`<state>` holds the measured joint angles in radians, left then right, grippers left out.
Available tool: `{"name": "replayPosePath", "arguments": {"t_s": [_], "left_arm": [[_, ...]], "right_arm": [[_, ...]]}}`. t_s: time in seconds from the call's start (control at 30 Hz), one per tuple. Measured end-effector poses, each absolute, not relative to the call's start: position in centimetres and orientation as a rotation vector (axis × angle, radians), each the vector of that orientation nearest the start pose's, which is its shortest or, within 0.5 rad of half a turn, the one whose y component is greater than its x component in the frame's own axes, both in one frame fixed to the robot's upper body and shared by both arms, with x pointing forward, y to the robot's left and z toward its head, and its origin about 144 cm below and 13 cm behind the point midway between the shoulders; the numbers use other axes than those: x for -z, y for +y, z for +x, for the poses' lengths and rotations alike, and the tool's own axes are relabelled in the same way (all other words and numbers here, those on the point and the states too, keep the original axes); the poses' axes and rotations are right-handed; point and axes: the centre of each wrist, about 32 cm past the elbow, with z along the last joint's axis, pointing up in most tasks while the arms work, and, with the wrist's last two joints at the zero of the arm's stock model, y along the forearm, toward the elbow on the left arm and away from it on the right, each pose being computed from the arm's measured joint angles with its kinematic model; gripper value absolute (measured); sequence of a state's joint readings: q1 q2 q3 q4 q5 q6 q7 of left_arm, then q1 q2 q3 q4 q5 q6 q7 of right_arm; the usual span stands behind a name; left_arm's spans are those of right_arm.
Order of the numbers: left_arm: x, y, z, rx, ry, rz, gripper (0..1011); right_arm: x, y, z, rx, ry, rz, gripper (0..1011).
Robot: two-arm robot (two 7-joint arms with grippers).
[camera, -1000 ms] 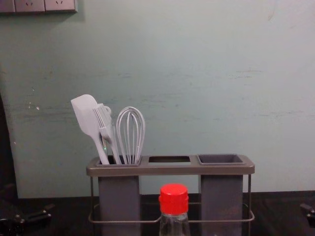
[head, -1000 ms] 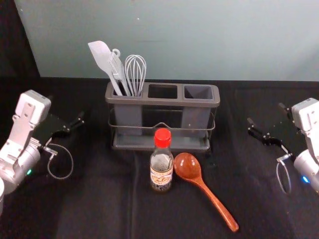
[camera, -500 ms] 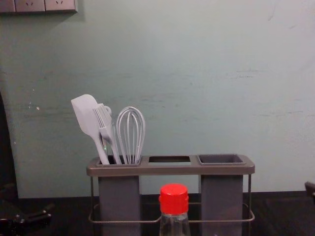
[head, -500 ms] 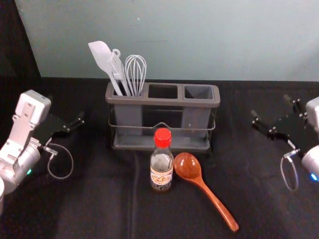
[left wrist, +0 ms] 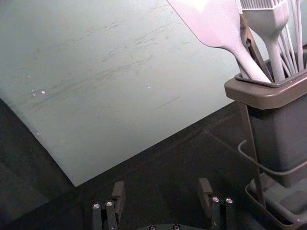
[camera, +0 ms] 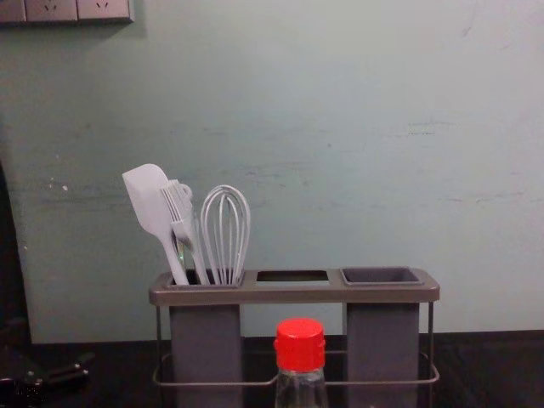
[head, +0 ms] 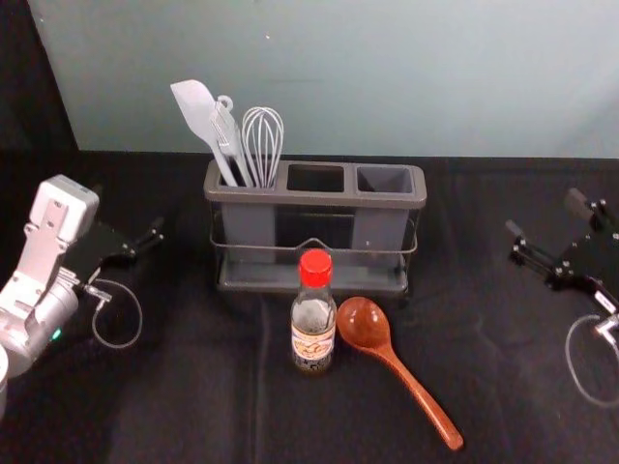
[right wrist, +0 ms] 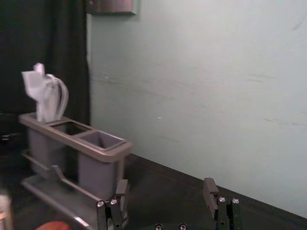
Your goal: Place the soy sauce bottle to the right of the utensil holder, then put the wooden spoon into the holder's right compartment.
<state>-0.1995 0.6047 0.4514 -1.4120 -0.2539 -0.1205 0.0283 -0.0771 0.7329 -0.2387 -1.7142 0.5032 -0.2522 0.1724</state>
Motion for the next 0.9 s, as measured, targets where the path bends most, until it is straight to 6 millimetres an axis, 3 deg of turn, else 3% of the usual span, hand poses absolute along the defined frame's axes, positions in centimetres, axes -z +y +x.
{"name": "replayPosePath", "arguments": {"t_s": [0.33,0.9], "left_arm": [[-114.0,31.0,48.9,-1.248,-0.285,0.305,1005],[-114.0,31.0,48.9,-1.248,-0.285,0.304,1005]], "right_arm": [[-118.5,-33.6,41.2,0.912,-0.201,-0.012,1003],[-119.0,-30.7,42.7,0.623,-0.132,-0.025,1003]]}}
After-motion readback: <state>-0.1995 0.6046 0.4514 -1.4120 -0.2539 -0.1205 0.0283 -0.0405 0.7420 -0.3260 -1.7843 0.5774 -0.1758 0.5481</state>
